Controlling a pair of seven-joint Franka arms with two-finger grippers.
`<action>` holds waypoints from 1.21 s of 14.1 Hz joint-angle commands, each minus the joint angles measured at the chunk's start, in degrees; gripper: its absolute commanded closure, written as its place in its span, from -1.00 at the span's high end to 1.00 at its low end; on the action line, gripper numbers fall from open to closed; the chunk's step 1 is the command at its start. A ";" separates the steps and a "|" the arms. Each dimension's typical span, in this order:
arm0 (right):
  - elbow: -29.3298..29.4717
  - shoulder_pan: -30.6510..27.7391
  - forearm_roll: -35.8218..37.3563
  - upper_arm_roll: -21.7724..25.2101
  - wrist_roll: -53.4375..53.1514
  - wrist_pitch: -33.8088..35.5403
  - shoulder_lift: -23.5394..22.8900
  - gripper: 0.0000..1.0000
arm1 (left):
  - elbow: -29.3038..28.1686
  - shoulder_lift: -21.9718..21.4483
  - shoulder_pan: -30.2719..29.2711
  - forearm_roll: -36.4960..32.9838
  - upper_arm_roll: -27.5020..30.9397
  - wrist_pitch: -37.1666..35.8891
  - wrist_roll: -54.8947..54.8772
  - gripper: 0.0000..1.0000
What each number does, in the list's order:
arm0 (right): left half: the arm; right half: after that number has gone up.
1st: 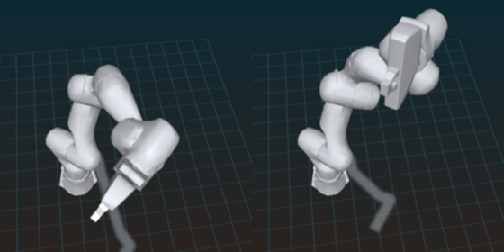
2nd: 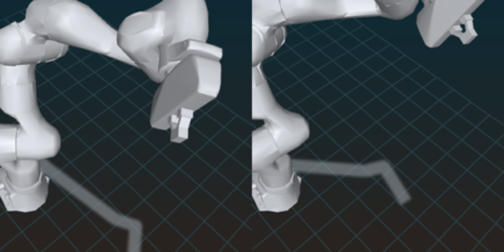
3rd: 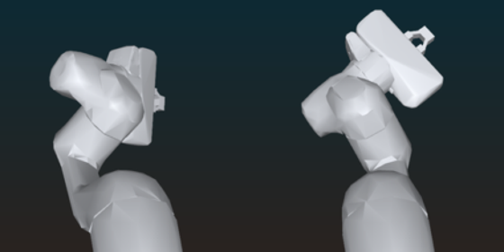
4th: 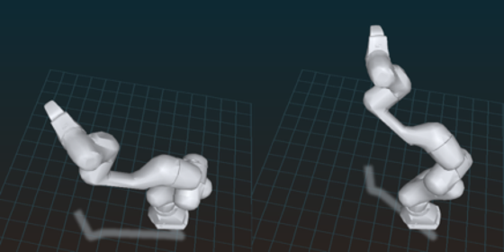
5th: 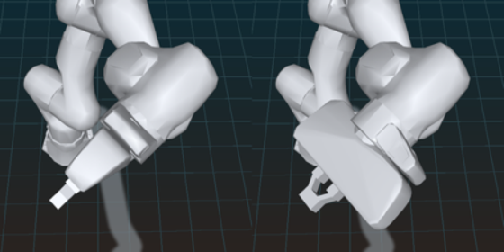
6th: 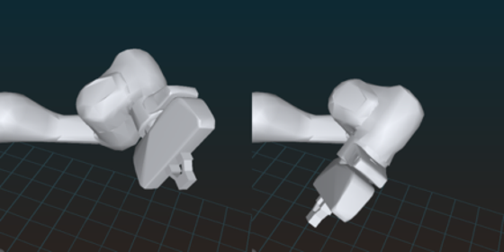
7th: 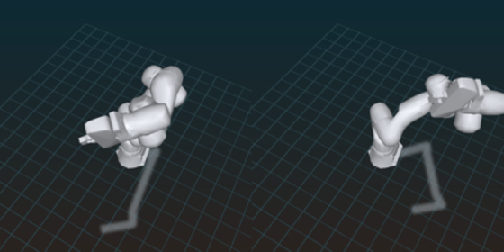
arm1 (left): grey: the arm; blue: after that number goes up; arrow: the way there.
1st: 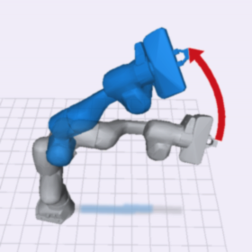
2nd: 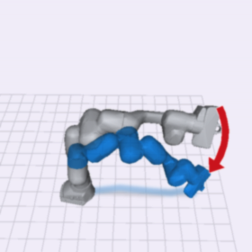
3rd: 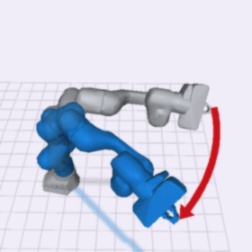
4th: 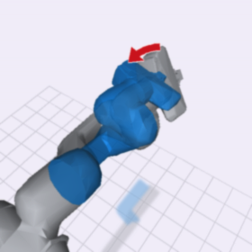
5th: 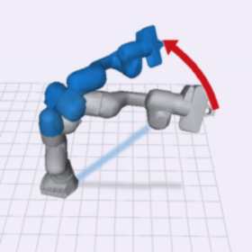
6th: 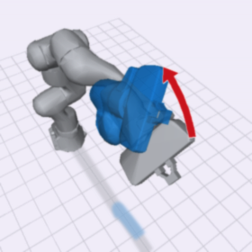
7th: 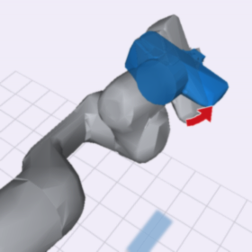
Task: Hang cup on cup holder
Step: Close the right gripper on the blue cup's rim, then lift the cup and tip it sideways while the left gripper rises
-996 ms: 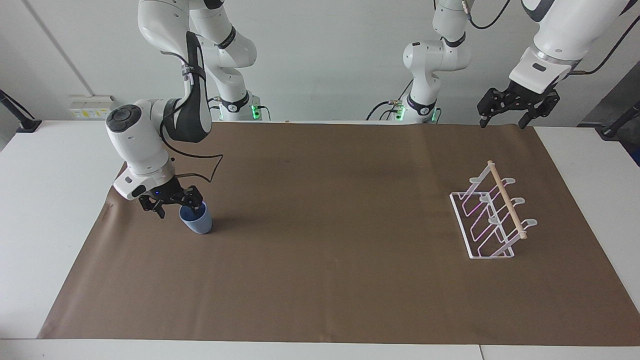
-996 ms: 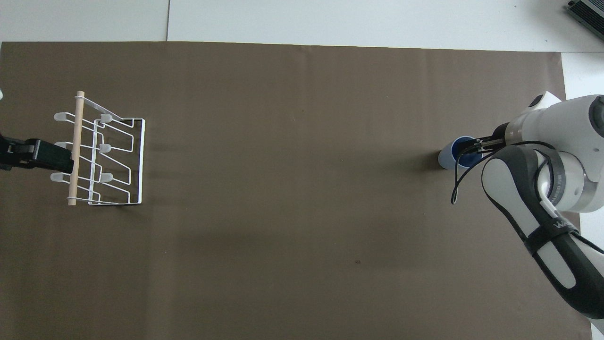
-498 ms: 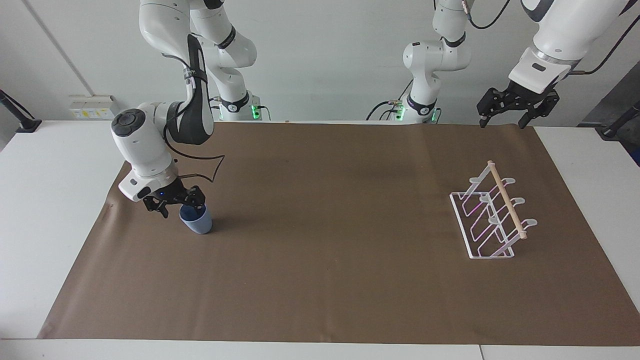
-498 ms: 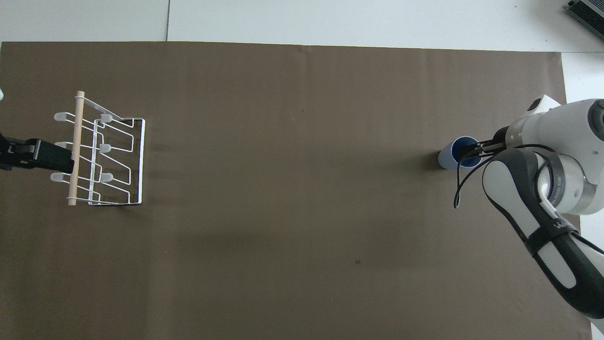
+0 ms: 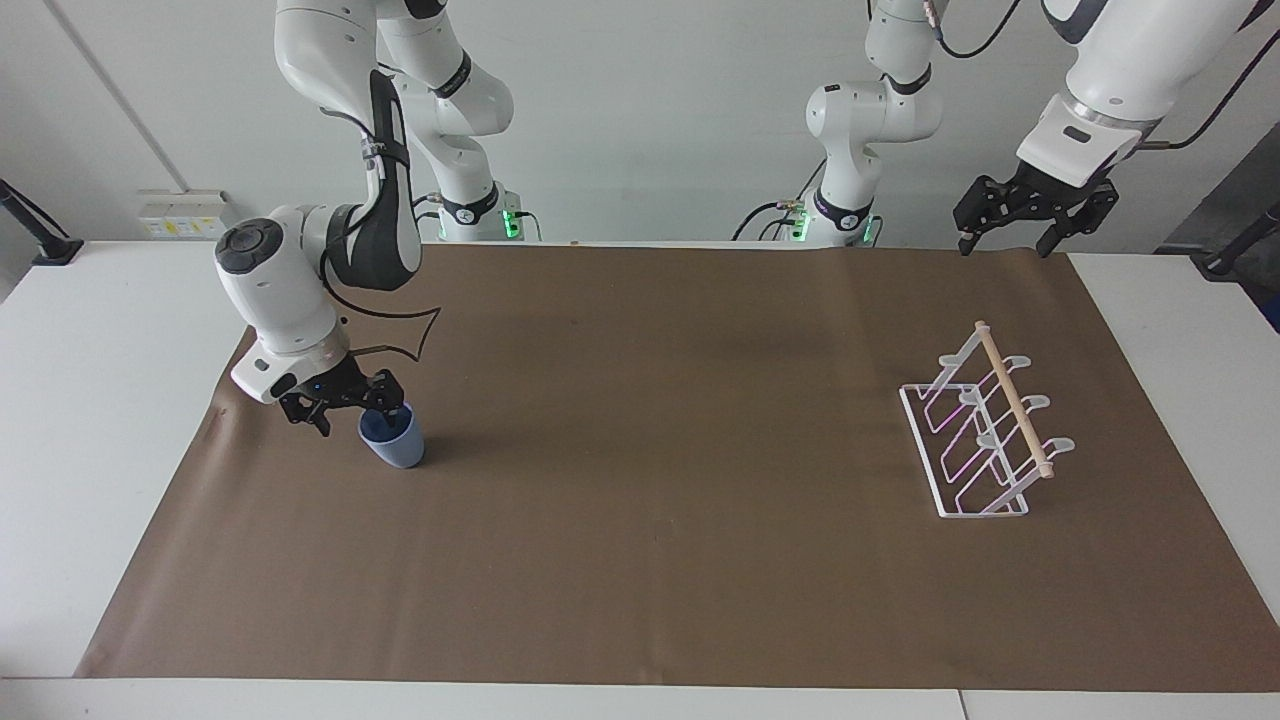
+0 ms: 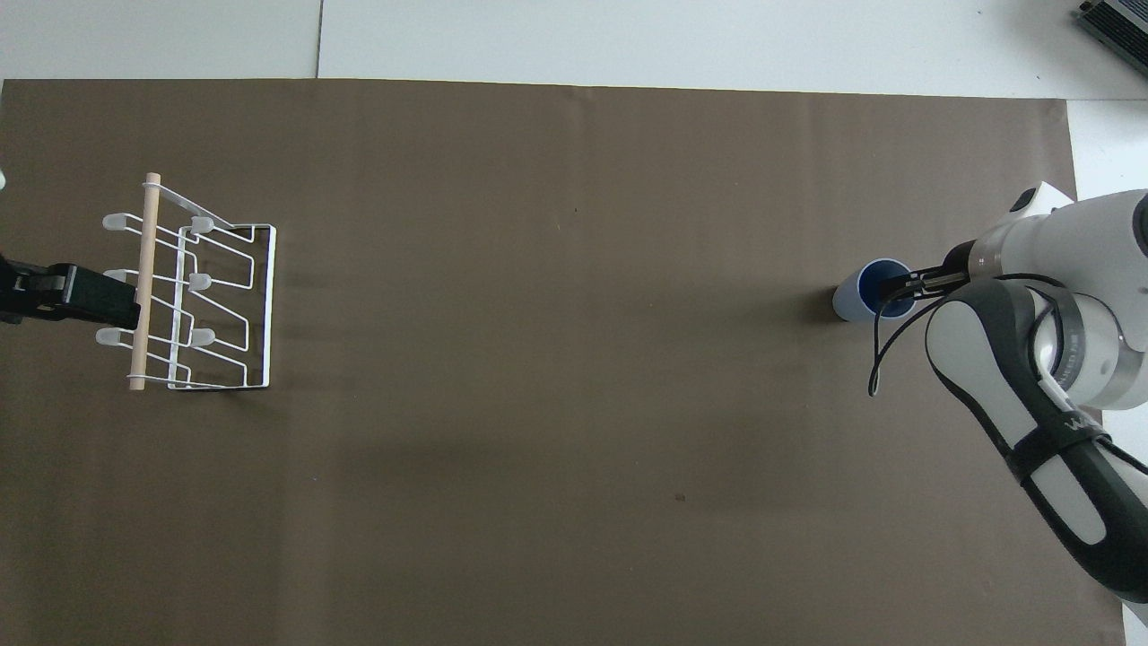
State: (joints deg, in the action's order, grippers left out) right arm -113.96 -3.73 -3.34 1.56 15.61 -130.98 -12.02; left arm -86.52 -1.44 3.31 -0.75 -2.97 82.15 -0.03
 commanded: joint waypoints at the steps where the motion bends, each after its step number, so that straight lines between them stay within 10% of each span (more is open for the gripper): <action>1: -1.00 -0.57 -1.93 -0.33 1.96 -0.07 0.77 -1.00 | -1.46 -1.37 -0.06 0.14 0.07 -0.24 0.38 1.00; 17: 12.45 -0.05 -16.33 -3.31 2.32 19.17 3.14 -1.00 | -1.46 -1.37 -0.23 0.14 0.07 0.12 0.29 1.00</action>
State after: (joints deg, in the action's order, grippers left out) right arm -102.09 -3.29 -16.31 -0.55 15.86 -113.50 -9.65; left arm -86.54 -1.44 3.27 -0.75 -2.90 82.15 -0.02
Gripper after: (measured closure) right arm 0.956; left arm 0.000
